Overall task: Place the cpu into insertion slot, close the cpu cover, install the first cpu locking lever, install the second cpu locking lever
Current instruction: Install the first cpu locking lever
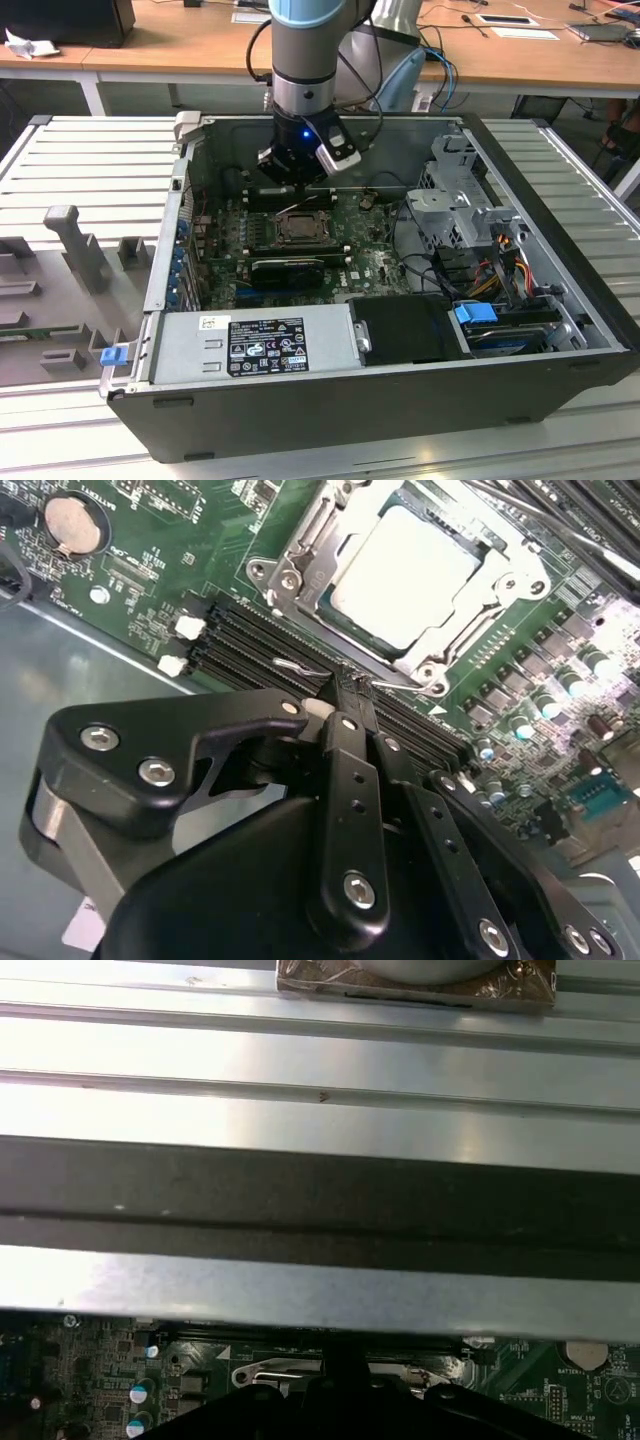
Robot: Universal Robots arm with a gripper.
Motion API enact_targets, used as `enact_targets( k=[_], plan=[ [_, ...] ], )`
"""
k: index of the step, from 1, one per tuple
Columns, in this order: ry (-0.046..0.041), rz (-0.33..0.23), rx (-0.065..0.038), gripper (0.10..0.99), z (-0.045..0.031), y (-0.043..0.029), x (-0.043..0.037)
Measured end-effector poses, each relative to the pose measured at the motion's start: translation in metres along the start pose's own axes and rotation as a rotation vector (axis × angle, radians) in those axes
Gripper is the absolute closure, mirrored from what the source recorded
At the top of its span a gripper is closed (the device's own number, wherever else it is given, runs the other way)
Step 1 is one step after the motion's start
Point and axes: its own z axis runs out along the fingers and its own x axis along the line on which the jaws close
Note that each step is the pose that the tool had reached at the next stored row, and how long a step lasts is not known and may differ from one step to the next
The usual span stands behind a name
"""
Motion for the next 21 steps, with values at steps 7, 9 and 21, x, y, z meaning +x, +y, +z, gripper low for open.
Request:
enact_targets(
  k=[7,9,21],
  plan=[
    [0.0001,-0.001,-0.002,0.980,0.0024,-0.0002,-0.0078],
    [0.0002,-0.001,-0.003,0.980,0.0033,0.0002,-0.0091],
    [0.0001,-0.001,-0.005,0.980,0.0137,-0.0009,-0.0150]
  ],
)
